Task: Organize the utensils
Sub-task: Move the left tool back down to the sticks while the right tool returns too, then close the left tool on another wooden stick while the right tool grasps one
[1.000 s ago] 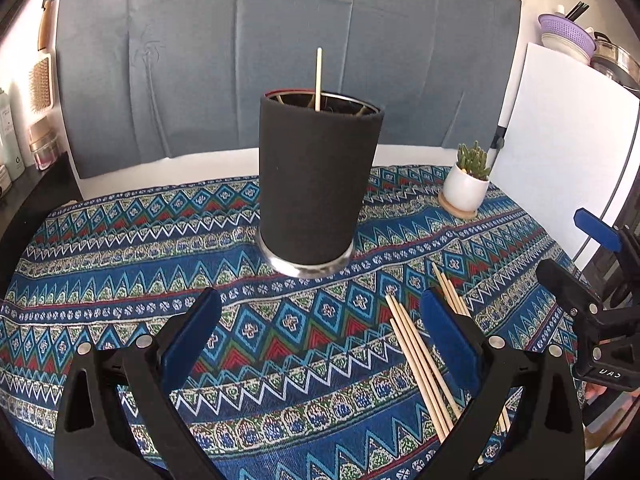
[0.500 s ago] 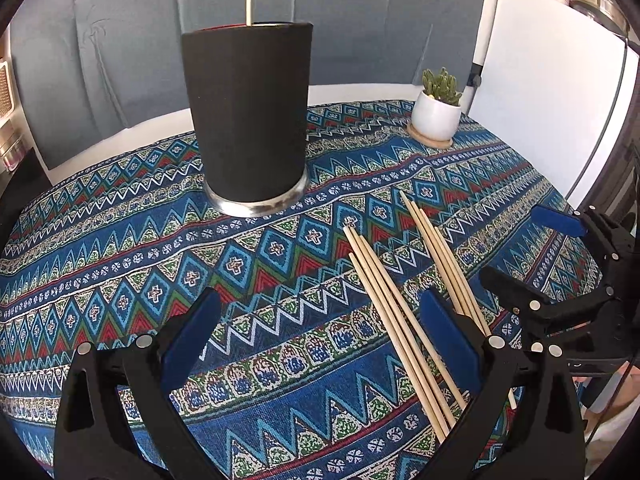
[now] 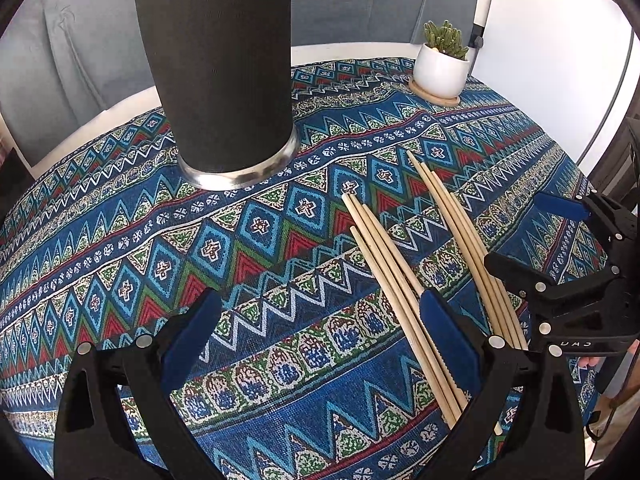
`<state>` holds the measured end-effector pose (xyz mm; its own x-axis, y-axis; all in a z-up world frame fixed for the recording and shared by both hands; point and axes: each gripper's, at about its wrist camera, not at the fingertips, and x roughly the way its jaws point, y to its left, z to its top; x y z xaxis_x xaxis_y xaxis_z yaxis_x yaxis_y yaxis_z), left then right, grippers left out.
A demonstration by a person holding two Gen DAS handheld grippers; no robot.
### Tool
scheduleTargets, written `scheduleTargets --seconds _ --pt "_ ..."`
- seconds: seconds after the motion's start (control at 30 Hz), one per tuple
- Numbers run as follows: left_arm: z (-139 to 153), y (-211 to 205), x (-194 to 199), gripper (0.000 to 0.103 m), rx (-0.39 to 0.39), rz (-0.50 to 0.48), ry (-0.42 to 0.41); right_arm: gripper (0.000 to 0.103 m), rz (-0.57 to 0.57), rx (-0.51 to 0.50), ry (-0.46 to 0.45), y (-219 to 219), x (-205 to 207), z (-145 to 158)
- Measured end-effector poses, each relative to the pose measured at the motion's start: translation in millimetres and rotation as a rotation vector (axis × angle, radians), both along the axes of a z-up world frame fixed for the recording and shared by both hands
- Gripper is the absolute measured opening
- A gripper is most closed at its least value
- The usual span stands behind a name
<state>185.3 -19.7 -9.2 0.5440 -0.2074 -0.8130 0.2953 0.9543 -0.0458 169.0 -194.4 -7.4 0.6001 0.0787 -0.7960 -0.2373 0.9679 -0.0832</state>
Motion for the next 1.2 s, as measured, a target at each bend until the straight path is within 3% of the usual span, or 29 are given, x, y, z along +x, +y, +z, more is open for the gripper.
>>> scheduleTargets --seconds 0.2,0.53,0.97,1.2 --pt "-16 -5 7 0.097 -0.015 -0.008 0.056 0.091 -0.010 0.030 0.018 -5 10 -3" --pt "-19 -9 1 0.097 0.008 0.000 0.028 0.091 -0.064 0.128 0.059 -28 15 -4" --pt "-19 -2 -3 0.098 0.009 0.022 0.003 0.094 -0.050 0.045 0.074 -16 12 -4" --pt "-17 5 -2 0.098 0.029 0.046 0.068 0.095 -0.037 0.063 0.121 -18 11 -7"
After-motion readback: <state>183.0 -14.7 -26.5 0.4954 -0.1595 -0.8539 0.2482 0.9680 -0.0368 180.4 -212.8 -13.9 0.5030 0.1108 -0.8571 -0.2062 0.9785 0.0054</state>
